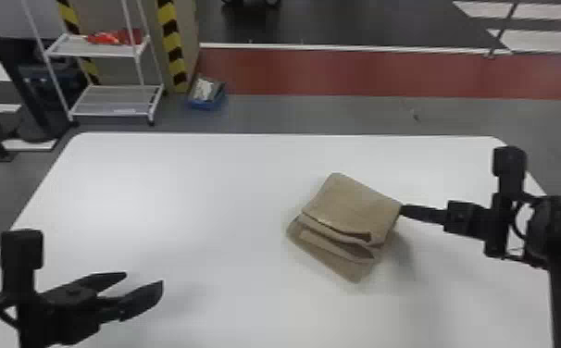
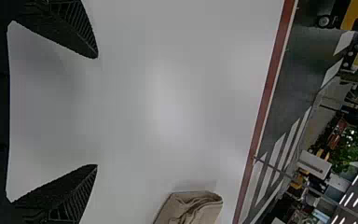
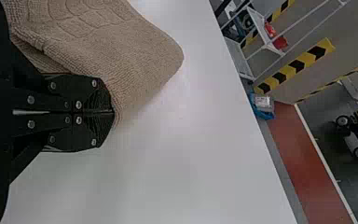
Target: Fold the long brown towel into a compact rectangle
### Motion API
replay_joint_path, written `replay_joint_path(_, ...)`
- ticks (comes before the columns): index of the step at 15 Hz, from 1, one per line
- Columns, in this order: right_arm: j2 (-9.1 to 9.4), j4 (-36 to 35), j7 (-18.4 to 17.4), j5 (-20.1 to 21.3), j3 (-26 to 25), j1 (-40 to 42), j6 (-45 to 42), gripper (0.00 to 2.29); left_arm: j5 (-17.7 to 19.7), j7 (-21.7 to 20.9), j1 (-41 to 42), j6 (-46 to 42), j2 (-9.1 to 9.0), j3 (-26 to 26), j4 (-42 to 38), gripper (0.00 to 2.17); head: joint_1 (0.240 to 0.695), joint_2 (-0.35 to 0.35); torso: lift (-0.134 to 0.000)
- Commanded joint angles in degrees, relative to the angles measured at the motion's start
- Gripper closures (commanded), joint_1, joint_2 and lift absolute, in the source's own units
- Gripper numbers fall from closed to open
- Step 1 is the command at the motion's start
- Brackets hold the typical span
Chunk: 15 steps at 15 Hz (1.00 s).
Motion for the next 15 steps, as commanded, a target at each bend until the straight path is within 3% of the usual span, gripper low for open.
replay_joint_path(1,0.77,2.8,-1.3,0.2,0.7,-1.5,-3.9,2.04,0.0,0.0,0.5,-0.1,0.01,0.2,-0.4,0.04,0.695,-0.024,-0.120)
replay_joint_path(12,4.25,6.6,-2.6,0.7,3.7,-3.6,-10.9,2.04,0.5,-0.7,3.1,-0.3,-0.25,0.8,-3.4,0.04,0.695,0.022,-0.120)
replay_joint_path(15,4.25,7.0,-2.6,1.0,4.9,-3.6,-12.9,2.03,0.8,-1.1,3.6,-0.3,-0.34,1.0,-4.3,0.04,0.695,0.038,-0.120)
